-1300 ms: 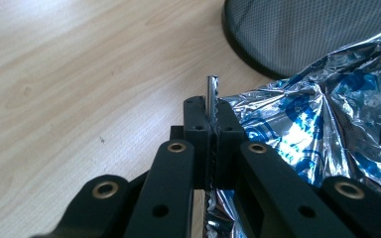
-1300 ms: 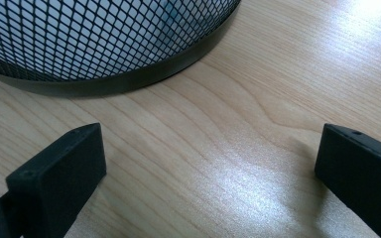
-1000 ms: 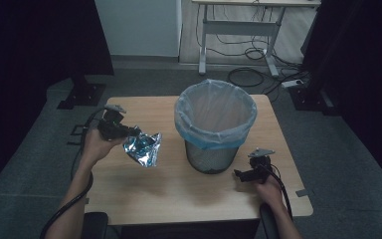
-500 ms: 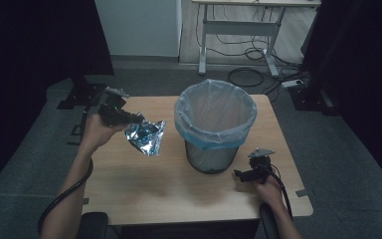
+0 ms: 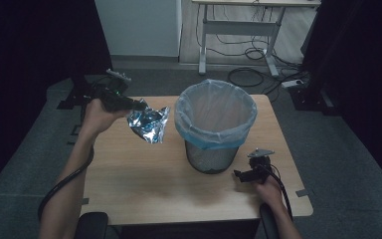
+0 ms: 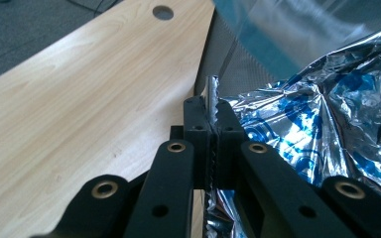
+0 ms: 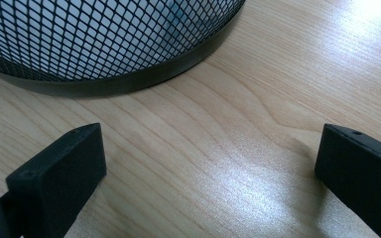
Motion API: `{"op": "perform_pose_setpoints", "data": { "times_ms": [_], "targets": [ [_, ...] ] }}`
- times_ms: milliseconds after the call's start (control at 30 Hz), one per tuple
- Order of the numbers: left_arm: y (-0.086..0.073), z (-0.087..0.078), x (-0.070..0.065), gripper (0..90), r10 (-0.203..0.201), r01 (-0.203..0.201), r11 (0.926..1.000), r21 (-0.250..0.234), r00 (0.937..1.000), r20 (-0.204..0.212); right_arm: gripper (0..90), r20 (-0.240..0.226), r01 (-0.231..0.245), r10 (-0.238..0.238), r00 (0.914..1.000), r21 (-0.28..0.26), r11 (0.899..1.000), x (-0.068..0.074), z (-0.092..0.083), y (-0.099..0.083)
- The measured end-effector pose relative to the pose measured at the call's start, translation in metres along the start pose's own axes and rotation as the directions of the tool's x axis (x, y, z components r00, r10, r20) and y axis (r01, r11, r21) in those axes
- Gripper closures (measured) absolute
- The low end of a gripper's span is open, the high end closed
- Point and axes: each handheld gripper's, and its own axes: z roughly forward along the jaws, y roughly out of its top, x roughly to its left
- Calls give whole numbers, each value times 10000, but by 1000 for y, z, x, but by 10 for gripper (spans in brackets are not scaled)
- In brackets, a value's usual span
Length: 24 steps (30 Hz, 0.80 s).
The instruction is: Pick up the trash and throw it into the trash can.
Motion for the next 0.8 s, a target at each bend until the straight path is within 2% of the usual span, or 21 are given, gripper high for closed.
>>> {"op": "perform_pose_setpoints", "data": {
  "times_ms": [467,800],
  "targets": [
    [45,-9,-14,873,276,-275,9995,-160,9996,71,0,-1,1,-1,10000,-1,10000,0,0,0],
    [80,2,-29,873,593,-588,9978,-298,9981,140,0,-3,1,-1,10000,-1,10000,0,0,0]
  ]
}}
